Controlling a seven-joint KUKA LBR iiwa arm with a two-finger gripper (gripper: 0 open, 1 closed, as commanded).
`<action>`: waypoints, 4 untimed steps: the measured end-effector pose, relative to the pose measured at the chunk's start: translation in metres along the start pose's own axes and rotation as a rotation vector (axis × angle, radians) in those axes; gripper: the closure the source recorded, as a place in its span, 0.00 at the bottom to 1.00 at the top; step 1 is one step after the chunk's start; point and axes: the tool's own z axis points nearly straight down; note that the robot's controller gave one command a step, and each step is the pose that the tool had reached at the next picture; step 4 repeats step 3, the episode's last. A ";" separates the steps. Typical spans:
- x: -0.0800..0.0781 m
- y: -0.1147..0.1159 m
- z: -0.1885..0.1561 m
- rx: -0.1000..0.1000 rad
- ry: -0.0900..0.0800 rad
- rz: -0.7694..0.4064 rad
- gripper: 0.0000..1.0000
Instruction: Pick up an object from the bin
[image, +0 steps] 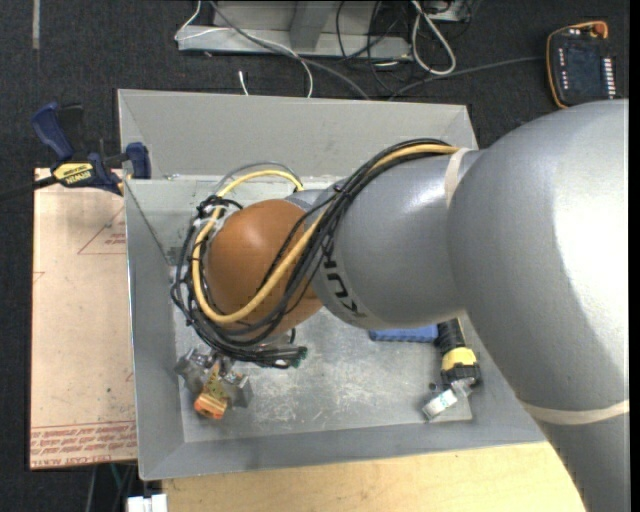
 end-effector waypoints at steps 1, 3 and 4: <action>0.002 -0.001 -0.030 0.001 0.013 0.001 1.00; 0.000 0.000 -0.090 -0.002 0.013 0.004 1.00; 0.000 0.000 -0.090 -0.002 0.013 0.004 1.00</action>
Offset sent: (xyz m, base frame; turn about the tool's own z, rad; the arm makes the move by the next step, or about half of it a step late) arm -0.0012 -0.0026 0.0795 -0.0015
